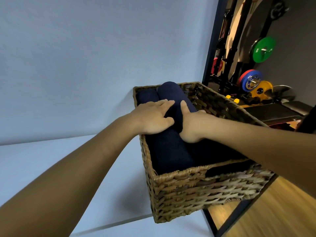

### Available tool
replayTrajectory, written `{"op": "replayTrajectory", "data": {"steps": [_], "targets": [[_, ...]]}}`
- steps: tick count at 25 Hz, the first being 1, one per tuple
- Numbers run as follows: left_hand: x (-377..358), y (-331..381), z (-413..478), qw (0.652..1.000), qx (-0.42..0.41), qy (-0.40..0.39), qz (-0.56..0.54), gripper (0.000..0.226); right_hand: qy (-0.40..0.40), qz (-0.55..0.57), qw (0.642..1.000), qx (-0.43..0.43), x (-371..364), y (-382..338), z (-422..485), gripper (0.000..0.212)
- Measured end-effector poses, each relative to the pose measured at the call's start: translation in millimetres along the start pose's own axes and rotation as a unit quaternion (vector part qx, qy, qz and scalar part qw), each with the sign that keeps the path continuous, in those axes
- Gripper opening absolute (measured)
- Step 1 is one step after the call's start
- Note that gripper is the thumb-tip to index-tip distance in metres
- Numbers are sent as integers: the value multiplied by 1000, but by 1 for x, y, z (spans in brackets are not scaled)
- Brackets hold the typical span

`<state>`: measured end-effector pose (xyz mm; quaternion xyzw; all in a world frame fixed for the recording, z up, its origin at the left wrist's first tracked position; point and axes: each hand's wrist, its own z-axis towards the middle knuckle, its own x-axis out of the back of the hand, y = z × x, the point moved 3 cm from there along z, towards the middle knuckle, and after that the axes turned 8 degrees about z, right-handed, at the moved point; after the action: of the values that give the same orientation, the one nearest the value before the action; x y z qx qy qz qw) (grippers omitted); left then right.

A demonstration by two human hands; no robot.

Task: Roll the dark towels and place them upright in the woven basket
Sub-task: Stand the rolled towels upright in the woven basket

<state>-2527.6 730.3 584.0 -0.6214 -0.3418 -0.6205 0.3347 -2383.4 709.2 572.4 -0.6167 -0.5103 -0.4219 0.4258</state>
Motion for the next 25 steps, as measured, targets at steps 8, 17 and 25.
{"op": "replayTrajectory", "data": {"steps": [8,17,25], "targets": [[17,14,80,999,-44,-12,-10,57,-164,47,985,38,11,22,-49,133],[-5,-2,90,1000,6,-20,-7,58,-171,197,962,74,20,45,-42,119],[-5,-3,97,998,-11,61,-1,54,-181,326,926,65,-6,51,-17,134]]}}
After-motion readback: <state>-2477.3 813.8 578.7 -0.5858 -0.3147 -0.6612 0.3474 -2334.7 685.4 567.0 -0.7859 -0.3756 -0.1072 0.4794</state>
